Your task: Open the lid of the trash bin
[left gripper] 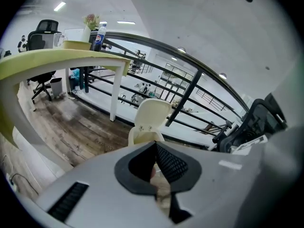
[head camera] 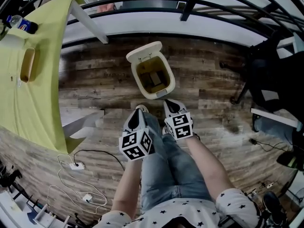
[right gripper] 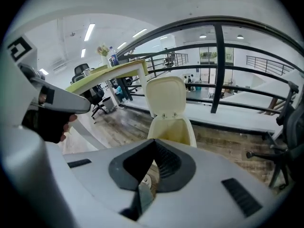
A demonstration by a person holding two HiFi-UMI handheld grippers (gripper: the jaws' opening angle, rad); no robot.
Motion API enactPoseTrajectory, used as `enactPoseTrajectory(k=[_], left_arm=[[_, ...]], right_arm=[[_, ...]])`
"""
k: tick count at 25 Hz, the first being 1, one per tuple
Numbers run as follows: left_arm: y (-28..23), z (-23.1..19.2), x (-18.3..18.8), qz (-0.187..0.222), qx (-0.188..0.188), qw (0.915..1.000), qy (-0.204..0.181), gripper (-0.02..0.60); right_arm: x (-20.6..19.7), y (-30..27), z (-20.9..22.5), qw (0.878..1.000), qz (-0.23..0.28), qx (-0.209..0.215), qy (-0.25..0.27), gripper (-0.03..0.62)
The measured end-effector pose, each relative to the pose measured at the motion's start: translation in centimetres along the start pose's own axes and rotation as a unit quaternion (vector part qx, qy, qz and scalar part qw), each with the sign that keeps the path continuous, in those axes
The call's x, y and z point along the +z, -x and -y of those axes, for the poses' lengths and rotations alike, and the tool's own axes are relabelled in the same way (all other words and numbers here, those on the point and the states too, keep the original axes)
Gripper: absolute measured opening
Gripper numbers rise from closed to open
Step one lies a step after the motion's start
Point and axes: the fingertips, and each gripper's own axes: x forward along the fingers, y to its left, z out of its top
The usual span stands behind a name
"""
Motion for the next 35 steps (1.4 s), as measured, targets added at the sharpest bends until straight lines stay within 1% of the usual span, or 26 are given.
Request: enactPoseTrajectory(k=[6,11,22,28,35], left_arm=[[2.7,1.2,0.4,0.014,0.004,0.9999,-0.002,0.012],[4.9,2.1,0.6,0.013,0.007,0.9999,-0.002,0.012],[10.1,5.3,0.3,0.010,-0.001,0.9997,-0.020,0.012],[12.9,7.3,1.1,0.019,-0.007,0.9994,-0.029,0.012],[15.4,9.6,1.4,0.026,-0.016,0.9989,-0.037,0.012]], right_arm=[[1.8,3.6,-1.5,1.000,0.017,0.012,0.023,-0.006],[3.0,6.7,-2.5,0.999,0.030,0.016,0.024,-0.006],[5.4,14.0,-4.2,0.998,0.063,0.017,0.019,-0.006],[7.1,18.1,-5.4,0.996,0.087,0.024,0.025,-0.006],[7.9,21.7,-6.4,0.993,0.105,0.037,0.033,-0.006]])
